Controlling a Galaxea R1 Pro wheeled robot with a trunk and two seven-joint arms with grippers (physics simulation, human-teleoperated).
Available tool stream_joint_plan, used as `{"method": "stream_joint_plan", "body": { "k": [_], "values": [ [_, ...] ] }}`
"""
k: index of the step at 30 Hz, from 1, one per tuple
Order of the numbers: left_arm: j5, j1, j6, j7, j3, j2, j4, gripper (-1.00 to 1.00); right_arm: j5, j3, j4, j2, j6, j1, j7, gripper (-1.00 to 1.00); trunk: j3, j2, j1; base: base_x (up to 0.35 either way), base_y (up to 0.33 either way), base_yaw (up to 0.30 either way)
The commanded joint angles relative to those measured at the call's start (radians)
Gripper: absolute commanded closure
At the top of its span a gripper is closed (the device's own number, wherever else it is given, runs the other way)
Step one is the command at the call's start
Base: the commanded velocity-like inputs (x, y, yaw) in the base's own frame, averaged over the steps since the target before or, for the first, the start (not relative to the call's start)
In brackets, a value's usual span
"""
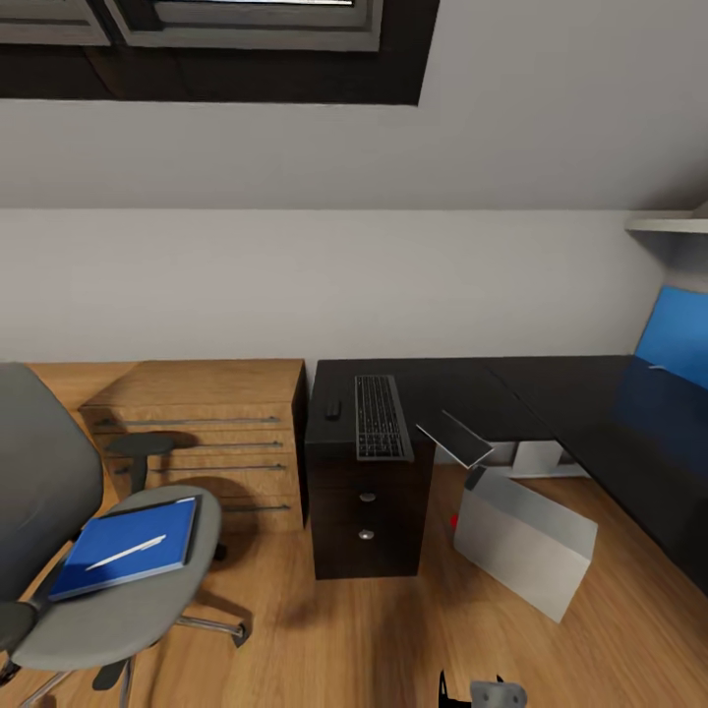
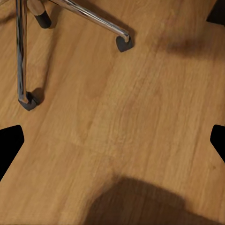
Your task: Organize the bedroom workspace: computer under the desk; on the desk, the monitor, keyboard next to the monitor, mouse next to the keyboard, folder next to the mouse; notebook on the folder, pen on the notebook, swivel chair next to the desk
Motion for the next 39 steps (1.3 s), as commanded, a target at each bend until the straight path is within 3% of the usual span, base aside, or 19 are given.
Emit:
{"method": "stream_joint_plan", "body": {
  "k": [1,11,17,22,24,25,27,28,29,34,35,38,39],
  "values": [
    [0.007,-0.001,-0.004,0.007,-0.008,0.001,0.0,-1.0,0.008,0.004,0.001,0.0,0.0,-0.001,-0.01,-1.0,-0.004,-0.008,0.004,0.0,0.0,0.0],
    [0.007,-0.001,-0.01,0.008,-0.009,0.0,-0.009,-1.0,0.009,0.002,-0.007,-0.002,-0.05,-0.001,-0.014,-1.0,-0.036,-0.078,0.042,0.0,0.0,0.0],
    [0.008,-0.001,0.014,0.012,-0.012,0.0,-0.1,-1.0,0.009,0.003,-0.079,0.002,-0.102,-0.001,-0.02,-1.0,-0.054,-0.12,0.065,0.0,0.0,0.0],
    [0.008,-0.001,0.154,0.032,-0.009,0.004,-0.227,-1.0,0.004,0.003,-0.213,0.023,-0.102,-0.001,-0.018,-1.0,-0.07,-0.155,0.084,0.0,0.0,0.0],
    [0.01,-0.001,0.226,0.05,-0.006,0.008,-0.311,-1.0,-0.006,0.002,-0.275,0.031,-0.094,-0.001,-0.016,-1.0,-0.076,-0.169,0.092,0.0,0.0,0.0],
    [0.013,-0.001,0.299,0.079,-0.005,0.019,-0.405,-1.0,-0.026,0.003,-0.336,0.036,-0.074,-0.001,-0.015,-1.0,-0.079,-0.176,0.096,0.0,0.0,0.0],
    [0.018,0.0,0.372,0.121,-0.004,0.034,-0.505,-1.0,-0.056,0.004,-0.396,0.039,-0.041,-0.002,-0.012,-1.0,-0.086,-0.19,0.104,0.0,0.0,0.0],
    [0.023,0.0,0.407,0.146,-0.005,0.041,-0.556,-1.0,-0.074,0.005,-0.428,0.041,-0.02,-0.002,-0.01,-1.0,-0.089,-0.197,0.107,0.0,0.0,0.0],
    [0.037,0.0,0.475,0.202,-0.005,0.051,-0.661,-1.0,-0.119,0.006,-0.494,0.043,0.031,-0.002,-0.002,-1.0,-0.092,-0.204,0.111,0.0,0.0,0.0],
    [0.101,0.0,0.633,0.363,-0.007,0.065,-0.926,-1.0,-0.278,0.009,-0.665,0.046,0.192,-0.003,0.061,-1.0,-0.108,-0.239,0.13,0.0,0.0,0.0],
    [0.135,0.001,0.686,0.43,-0.007,0.068,-1.028,-1.0,-0.362,0.009,-0.743,0.046,0.266,-0.003,0.094,-1.0,-0.111,-0.246,0.134,0.0,0.0,0.0],
    [0.186,0.001,0.749,0.525,-0.009,0.07,-1.142,-1.0,-0.505,0.008,-0.863,0.045,0.384,-0.003,0.13,-1.0,-0.12,-0.267,0.146,0.0,0.0,0.0],
    [0.211,0.001,0.774,0.574,-0.009,0.069,-1.182,-1.0,-0.619,0.006,-0.943,0.044,0.471,-0.003,0.145,-1.0,-0.123,-0.274,0.15,0.0,0.0,0.0]
  ]
}}
